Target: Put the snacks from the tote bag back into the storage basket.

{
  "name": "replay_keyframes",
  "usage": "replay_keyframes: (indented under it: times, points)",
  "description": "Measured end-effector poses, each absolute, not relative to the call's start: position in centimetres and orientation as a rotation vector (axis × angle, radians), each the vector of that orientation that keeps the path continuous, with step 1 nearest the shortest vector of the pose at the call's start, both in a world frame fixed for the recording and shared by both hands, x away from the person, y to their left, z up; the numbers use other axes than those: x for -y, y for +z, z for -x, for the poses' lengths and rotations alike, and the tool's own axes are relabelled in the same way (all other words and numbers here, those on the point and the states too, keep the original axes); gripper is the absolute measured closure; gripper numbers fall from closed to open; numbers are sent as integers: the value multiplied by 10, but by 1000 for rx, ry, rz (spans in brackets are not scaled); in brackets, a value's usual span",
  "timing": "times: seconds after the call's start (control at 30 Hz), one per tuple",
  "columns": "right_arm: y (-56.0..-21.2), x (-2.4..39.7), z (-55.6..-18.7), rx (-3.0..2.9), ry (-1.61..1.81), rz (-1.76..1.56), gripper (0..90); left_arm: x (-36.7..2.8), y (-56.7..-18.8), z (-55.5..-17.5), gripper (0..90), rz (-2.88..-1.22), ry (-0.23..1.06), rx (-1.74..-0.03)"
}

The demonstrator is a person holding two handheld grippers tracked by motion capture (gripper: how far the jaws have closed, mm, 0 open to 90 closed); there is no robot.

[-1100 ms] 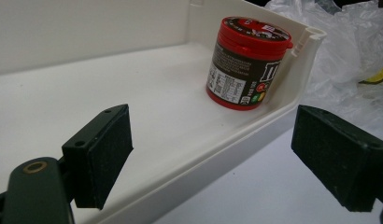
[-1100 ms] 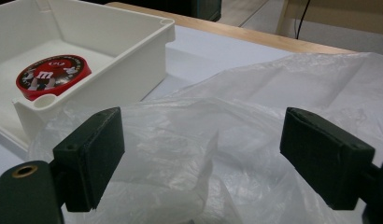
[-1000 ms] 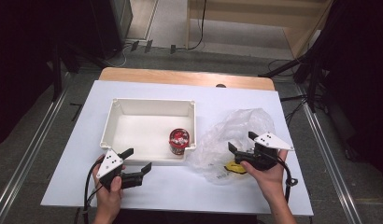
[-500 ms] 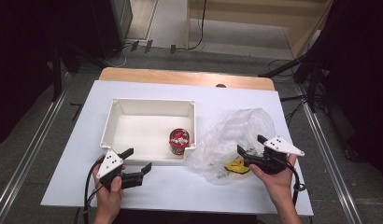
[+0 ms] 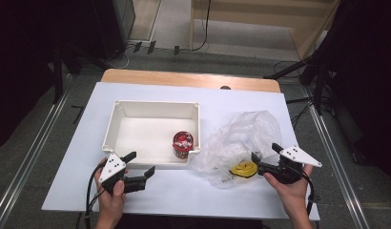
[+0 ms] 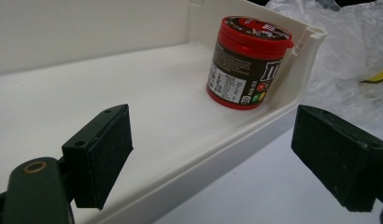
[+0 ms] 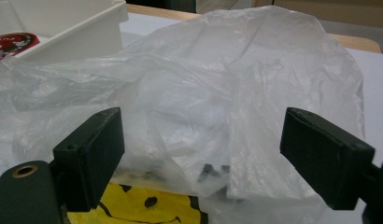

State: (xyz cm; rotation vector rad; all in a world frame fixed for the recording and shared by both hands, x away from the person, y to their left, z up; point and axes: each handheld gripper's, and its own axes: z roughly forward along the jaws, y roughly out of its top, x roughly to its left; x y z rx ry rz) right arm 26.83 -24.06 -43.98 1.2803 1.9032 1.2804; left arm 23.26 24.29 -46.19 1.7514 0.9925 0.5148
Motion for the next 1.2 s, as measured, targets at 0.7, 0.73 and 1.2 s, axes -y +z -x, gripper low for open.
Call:
replay_keyframes:
  times: [0.7, 0.73, 1.2]
  points:
    - [-468, 295, -253, -1809, 1255, -1369, 148, -243, -462, -232, 128, -1744, 512, -1000]
    - [-471, 297, -253, -1808, 1251, -1373, 148, -243, -462, -232, 128, -1743, 512, -1001]
    - [-481, 295, -256, -1831, 1252, -1366, 149, -244, -462, -232, 128, -1736, 505, -1002]
